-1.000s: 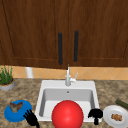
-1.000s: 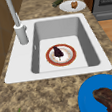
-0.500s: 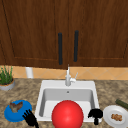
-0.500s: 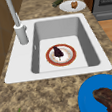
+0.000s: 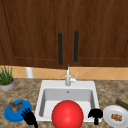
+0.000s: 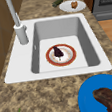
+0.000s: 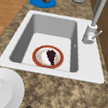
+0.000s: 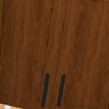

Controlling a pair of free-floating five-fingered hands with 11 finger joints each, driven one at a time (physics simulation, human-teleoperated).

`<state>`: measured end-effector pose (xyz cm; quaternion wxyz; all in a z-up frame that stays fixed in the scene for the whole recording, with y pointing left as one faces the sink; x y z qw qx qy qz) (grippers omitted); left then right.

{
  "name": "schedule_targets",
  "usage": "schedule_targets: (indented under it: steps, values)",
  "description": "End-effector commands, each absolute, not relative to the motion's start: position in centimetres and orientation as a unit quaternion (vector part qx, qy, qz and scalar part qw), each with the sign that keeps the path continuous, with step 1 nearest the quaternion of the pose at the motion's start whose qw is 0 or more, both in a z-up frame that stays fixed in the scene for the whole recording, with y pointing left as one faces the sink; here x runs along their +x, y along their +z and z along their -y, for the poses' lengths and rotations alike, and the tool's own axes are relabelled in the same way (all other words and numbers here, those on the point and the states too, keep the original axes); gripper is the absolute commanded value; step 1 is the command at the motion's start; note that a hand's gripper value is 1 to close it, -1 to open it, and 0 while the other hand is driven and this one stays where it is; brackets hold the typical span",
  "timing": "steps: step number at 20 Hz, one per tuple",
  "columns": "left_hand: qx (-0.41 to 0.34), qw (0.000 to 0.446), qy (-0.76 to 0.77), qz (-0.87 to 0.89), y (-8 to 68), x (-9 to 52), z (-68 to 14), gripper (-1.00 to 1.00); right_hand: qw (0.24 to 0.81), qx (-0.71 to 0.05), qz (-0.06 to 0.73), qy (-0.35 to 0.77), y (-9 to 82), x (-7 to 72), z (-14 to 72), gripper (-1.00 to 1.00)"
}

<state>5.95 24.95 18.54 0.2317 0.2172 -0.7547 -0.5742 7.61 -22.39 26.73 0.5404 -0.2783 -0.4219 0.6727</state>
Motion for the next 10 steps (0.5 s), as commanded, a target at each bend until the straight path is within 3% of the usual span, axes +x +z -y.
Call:
schedule_targets:
  steps: [1, 10]
  values:
    - [0.173, 0.212, -0.615, 0.740, 20.1, 5.2, -25.0, -1.00, 0.540, -0.278, 0.422, 0.673, 26.7, 7.6, 22.4, 0.00]
    - [0.161, 0.231, -0.618, 0.734, 22.2, 3.5, -25.0, -1.00, 0.540, -0.278, 0.422, 0.673, 26.7, 7.6, 22.4, 0.00]
